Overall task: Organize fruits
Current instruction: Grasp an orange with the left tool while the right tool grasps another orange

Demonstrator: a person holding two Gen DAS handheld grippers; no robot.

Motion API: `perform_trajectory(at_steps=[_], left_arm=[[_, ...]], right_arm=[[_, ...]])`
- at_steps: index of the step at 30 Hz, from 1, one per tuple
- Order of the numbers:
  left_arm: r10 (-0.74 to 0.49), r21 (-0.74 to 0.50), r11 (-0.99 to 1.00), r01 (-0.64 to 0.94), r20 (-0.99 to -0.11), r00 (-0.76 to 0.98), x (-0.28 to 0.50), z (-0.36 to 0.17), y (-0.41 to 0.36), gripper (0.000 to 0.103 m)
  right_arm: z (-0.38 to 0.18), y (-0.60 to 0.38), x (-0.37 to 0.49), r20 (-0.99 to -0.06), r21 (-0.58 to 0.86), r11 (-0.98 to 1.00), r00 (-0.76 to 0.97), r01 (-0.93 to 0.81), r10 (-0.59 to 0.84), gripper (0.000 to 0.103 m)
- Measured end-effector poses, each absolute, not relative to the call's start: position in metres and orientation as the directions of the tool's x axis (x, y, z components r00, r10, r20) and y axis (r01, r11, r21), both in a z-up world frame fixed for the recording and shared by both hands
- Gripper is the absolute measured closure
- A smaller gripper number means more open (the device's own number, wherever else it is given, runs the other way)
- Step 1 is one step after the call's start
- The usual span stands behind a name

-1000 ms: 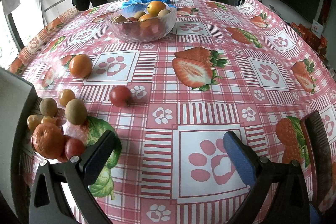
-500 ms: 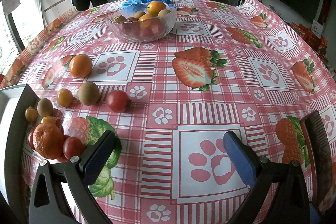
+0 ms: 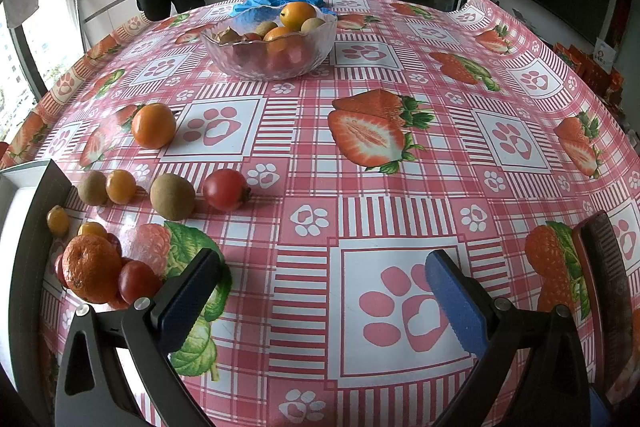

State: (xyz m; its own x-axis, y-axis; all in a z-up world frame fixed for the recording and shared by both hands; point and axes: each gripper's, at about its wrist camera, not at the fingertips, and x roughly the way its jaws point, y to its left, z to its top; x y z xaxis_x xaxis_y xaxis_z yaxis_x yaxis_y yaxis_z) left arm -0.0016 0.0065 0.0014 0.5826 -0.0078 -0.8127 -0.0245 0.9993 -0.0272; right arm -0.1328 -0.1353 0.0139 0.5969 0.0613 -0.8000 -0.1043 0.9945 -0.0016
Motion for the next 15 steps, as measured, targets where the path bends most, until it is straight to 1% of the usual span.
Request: perform_trajectory(at_steps=[15], left_arm=[[-0.013, -0.026, 1.000, -0.014, -0.813, 0.582, -0.0021, 0.0018, 0.0052, 0.001]], right_arm=[[0.0139, -0.1354, -0.1328, -0.800, -0.001, 0.995, 0.597, -0.104, 0.062, 0.000]])
